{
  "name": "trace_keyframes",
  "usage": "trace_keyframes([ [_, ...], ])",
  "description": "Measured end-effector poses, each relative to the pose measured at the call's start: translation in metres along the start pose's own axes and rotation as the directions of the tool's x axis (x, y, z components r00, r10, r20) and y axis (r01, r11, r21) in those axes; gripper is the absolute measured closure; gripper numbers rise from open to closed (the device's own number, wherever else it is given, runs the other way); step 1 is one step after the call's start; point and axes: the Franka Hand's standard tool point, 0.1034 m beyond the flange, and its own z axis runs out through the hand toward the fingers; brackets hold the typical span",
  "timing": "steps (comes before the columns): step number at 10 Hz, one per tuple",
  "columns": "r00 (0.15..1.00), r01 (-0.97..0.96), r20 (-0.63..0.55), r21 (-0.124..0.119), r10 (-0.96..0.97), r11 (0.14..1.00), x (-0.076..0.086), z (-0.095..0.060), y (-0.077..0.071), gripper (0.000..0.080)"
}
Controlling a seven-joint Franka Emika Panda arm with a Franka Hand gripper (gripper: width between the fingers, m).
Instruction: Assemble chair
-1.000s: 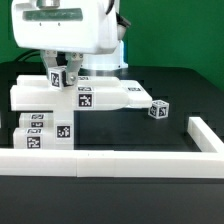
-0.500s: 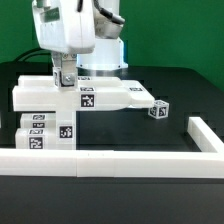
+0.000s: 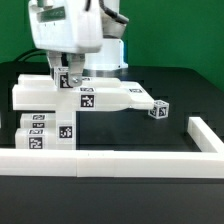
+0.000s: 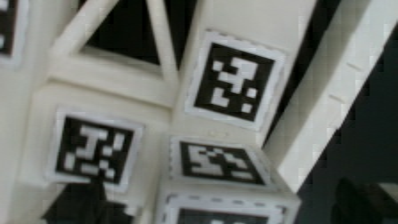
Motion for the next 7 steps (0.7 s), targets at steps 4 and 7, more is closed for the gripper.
trace_keyframes([
  [4,0.957,0.292,0.000,-0.003,-0.292,0.957,0.0004,0.0002,0.0010,0.0150],
  [7,0.831,0.557,0.009,-0.019,-0.557,0.830,-0.0008,-0.0006,-0.0007,0.0150],
])
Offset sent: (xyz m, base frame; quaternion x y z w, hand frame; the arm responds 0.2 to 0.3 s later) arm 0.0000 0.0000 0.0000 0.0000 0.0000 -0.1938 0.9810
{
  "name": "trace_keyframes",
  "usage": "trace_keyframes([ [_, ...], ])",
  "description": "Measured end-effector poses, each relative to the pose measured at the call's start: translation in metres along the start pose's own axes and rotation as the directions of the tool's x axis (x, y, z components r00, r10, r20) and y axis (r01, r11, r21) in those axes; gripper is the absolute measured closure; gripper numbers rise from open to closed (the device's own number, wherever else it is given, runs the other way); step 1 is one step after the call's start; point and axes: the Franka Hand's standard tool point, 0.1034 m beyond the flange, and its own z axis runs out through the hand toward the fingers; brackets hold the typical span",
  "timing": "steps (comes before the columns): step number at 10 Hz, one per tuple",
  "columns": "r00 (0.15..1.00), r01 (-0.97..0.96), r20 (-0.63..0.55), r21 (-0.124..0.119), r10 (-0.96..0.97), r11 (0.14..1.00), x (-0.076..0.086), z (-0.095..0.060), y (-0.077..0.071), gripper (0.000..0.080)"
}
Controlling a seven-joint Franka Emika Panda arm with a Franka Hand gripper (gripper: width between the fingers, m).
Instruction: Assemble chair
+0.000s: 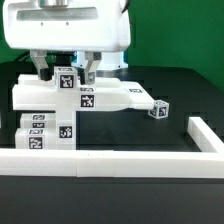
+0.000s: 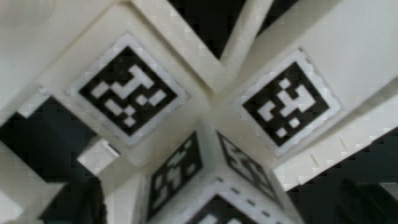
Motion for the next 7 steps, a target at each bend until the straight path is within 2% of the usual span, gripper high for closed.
trace_keyframes([
  [3,0.974,0.225,0.000,0.000,-0.225,0.974,-0.0003,0.0002,-0.0009,0.0150],
  [5,0.913,0.408,0.007,-0.019,-0.408,0.913,-0.0001,0.0001,0.0004,0.0150],
  [6,0.856,0.516,0.015,-0.032,-0.516,0.856,0.0002,-0.0001,0.0011,0.0150],
  [7,0.844,0.536,0.016,-0.034,-0.536,0.843,0.0003,-0.0001,0.0013,0.0150],
])
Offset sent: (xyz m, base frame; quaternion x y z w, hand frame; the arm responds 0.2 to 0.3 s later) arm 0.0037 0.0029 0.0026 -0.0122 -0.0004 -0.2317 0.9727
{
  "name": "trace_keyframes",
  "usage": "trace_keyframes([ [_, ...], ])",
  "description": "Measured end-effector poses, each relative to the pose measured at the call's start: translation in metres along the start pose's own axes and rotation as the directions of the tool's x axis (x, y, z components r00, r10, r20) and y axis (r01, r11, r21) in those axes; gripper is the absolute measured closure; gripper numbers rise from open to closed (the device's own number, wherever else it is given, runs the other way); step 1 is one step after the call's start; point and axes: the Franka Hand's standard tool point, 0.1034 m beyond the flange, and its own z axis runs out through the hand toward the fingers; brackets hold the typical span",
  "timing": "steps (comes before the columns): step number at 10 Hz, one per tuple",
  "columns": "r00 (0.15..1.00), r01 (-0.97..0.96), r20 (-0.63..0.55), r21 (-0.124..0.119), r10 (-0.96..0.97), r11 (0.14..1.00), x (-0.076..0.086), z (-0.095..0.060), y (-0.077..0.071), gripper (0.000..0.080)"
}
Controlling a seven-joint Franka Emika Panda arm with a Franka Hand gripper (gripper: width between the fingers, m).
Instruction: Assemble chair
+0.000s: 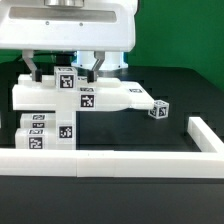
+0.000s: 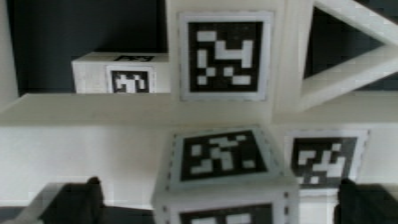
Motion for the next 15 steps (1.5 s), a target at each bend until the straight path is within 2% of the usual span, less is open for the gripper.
trace_keyframes([
  [1,0.999,0.041,0.000,0.000,-0.041,0.999,-0.0003,0.0000,0.0012,0.0244],
  [2,0.999,0.032,0.000,0.000,-0.032,0.999,-0.0003,0.0000,0.0011,0.0244],
  [3,1.000,0.032,0.000,0.000,-0.032,1.000,-0.0004,0.0000,0.0013,0.0456],
  [4,1.000,0.031,0.000,0.000,-0.031,1.000,-0.0004,0.0000,0.0014,0.0518],
  [6,1.000,-0.006,0.000,0.000,0.006,1.000,-0.0004,0.0000,0.0014,0.0518],
  [9,0.946,-0.325,-0.007,0.007,0.325,0.946,-0.0001,0.0004,0.0006,0.0518],
  [11,0.842,-0.539,-0.005,0.012,0.539,0.842,0.0002,0.0003,0.0002,0.0518],
  [13,0.779,-0.627,-0.003,0.013,0.627,0.779,0.0003,0.0004,0.0000,0.0518],
  [15,0.659,-0.752,0.002,0.019,0.752,0.659,0.0005,0.0007,-0.0012,0.0518],
])
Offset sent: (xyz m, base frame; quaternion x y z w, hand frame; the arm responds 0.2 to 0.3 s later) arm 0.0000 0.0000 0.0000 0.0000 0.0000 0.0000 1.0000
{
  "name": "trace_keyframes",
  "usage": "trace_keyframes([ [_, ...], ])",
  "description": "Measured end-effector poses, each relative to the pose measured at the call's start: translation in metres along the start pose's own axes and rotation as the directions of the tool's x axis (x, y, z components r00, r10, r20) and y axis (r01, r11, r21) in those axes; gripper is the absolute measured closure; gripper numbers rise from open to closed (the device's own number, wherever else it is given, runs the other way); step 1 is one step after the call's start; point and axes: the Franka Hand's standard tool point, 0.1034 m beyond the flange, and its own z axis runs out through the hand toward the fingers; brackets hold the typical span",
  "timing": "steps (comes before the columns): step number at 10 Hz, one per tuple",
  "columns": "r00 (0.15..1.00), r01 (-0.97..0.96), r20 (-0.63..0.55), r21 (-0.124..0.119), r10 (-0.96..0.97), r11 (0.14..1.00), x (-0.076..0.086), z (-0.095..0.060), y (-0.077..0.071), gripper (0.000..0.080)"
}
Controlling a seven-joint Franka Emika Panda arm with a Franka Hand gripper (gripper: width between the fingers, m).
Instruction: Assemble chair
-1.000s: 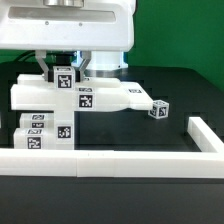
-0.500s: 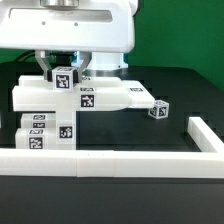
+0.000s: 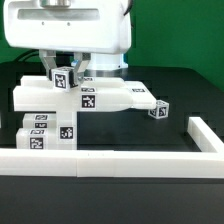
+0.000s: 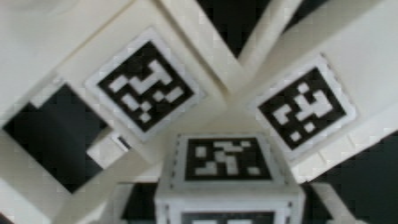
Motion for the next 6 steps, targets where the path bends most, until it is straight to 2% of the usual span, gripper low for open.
trace_keyframes([
  [1,1.000,-0.030,0.001,0.001,0.030,1.000,-0.0002,0.0001,-0.0002,0.0518],
  [2,0.990,-0.139,0.006,0.009,0.139,0.990,-0.0009,0.0007,-0.0006,0.0518],
  [3,0.968,-0.252,0.019,0.024,0.251,0.967,-0.0013,0.0010,-0.0005,0.0519],
  [6,0.872,-0.489,0.042,0.037,0.487,0.872,-0.0005,0.0006,0.0002,0.0519],
])
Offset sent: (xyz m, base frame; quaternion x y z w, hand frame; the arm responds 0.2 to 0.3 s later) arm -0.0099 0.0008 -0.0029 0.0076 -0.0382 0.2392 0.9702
